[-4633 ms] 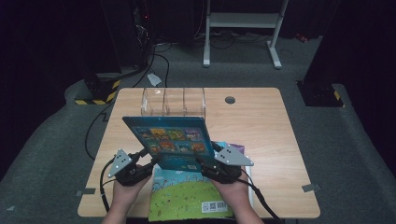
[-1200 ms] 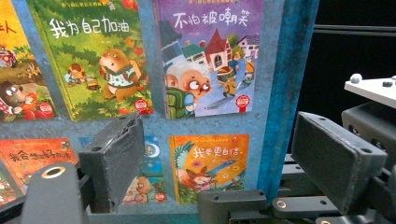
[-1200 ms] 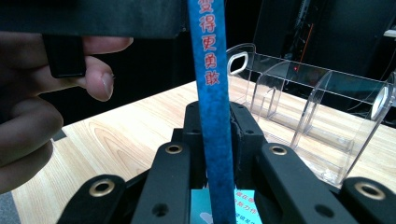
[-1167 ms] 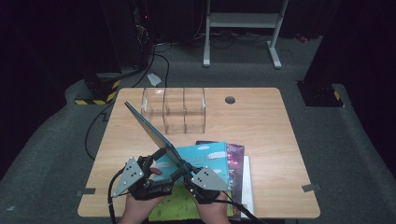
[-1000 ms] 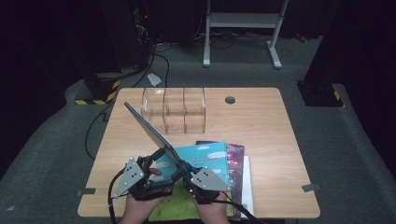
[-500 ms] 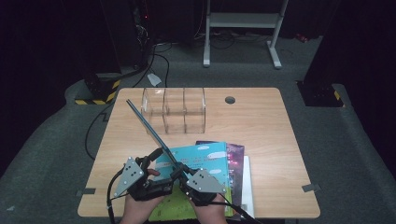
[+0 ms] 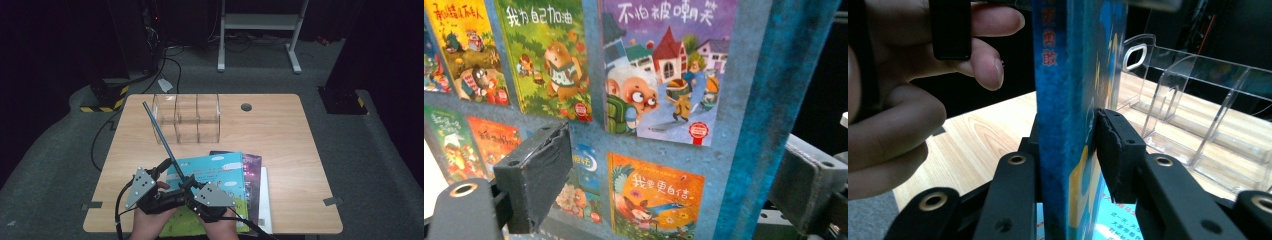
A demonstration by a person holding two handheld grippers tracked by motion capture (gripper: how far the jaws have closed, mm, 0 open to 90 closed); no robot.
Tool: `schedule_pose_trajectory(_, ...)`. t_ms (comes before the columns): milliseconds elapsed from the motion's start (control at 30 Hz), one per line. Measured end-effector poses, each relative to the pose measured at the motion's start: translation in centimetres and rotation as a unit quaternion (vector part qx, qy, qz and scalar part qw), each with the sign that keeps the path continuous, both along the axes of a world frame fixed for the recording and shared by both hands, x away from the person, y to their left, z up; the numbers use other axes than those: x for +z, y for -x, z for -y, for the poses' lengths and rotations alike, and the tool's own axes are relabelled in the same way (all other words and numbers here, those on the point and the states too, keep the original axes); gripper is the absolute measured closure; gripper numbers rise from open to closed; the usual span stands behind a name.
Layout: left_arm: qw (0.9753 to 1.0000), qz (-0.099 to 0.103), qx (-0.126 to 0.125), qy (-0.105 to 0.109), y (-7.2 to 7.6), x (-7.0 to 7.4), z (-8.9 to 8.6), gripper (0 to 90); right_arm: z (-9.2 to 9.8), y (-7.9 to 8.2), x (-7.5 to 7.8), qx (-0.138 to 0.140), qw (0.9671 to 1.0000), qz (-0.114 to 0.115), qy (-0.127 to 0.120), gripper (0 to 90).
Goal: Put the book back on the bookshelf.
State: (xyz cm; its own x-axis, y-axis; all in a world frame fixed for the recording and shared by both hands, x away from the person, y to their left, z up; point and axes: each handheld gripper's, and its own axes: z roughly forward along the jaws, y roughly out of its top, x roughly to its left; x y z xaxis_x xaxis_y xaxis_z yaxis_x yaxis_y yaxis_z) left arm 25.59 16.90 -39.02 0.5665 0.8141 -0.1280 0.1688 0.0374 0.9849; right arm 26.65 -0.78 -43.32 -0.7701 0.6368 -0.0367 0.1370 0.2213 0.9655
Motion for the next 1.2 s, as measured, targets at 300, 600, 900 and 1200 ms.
schedule_pose_trajectory(300, 1.0000, -0.003, 0.004, -0.005, 0.0, 0.0, -0.3, 14.5, -0.3, -0.3, -0.4, 0.016, 0.9996, -0.022, -0.003, 65.3)
schedule_pose_trajectory(600, 0.9997, -0.005, 0.018, -0.014, -0.1, -0.1, -0.5, 15.5, -0.7, -0.8, -1.0, 0.032, 0.9985, -0.044, 0.004, 62.0)
schedule_pose_trajectory(900, 0.9995, -0.004, 0.021, -0.025, -0.1, -0.2, -0.7, 16.3, -0.8, -1.0, -1.1, 0.042, 0.9975, -0.056, 0.009, 58.9)
schedule_pose_trajectory(1200, 0.9993, -0.004, 0.020, -0.031, -0.1, -0.2, -1.0, 18.6, 0.0, -0.1, -0.9, 0.053, 0.9972, -0.053, 0.006, 54.2)
